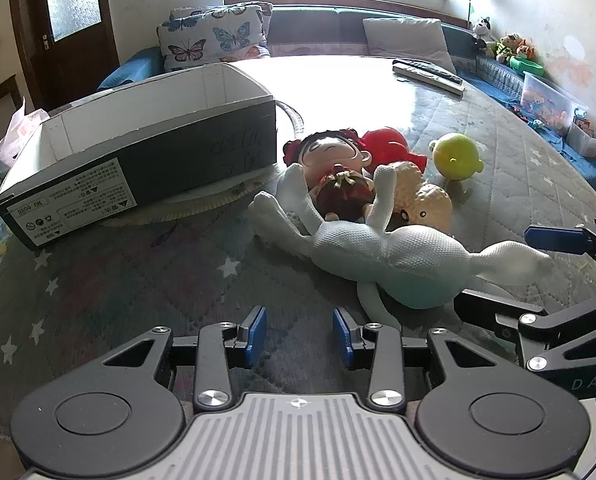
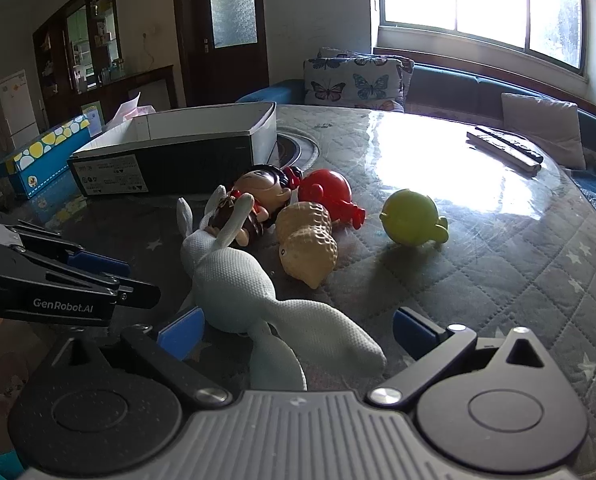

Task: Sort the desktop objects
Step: 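Close the left tool on the rabbit while the right tool grips it too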

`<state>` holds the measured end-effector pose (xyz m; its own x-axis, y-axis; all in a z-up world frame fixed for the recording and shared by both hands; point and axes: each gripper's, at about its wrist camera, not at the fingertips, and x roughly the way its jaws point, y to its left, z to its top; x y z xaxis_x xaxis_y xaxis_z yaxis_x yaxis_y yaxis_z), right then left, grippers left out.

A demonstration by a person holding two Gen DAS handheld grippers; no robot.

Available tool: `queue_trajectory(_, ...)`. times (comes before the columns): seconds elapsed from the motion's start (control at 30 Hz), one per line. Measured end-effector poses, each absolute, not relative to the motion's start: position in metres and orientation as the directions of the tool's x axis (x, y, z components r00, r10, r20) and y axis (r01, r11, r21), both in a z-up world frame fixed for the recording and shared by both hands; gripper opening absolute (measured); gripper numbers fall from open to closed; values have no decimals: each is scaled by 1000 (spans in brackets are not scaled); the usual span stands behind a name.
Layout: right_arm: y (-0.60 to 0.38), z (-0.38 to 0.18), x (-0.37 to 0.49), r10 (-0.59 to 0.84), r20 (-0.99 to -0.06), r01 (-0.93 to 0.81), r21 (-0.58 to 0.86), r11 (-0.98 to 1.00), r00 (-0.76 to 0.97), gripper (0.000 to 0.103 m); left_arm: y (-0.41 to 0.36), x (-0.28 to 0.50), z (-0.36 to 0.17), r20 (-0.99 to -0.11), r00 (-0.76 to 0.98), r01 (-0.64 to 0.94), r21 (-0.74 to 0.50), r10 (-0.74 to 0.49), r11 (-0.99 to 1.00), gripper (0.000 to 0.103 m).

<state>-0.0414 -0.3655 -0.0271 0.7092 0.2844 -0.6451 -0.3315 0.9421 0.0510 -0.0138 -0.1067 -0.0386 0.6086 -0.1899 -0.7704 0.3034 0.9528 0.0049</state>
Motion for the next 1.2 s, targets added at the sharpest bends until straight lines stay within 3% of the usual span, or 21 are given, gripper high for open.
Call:
queue_trajectory(0.57, -357, -26, -29, 336, -649, -399, 54, 915, 683, 101, -101, 0, -30, -768, 599, 307, -39, -225, 951, 38)
queue_trajectory(0.73, -348, -24, -28, 370, -653, -452, 47, 891, 661, 97, -102, 2, -21, -759, 598, 321, -66, -256, 945, 38)
queue_trajectory(0.87, -341, -22, -27, 400, -657, -497, 44, 867, 639, 90, -103, 4, -14, -752, 590, 333, -106, -295, 937, 39)
queue_trajectory(1.2, -332, -23, -21, 456, -685, -571, 70, 818, 569, 56, -102, 16, -16, -765, 500, 312, -278, -406, 908, 39)
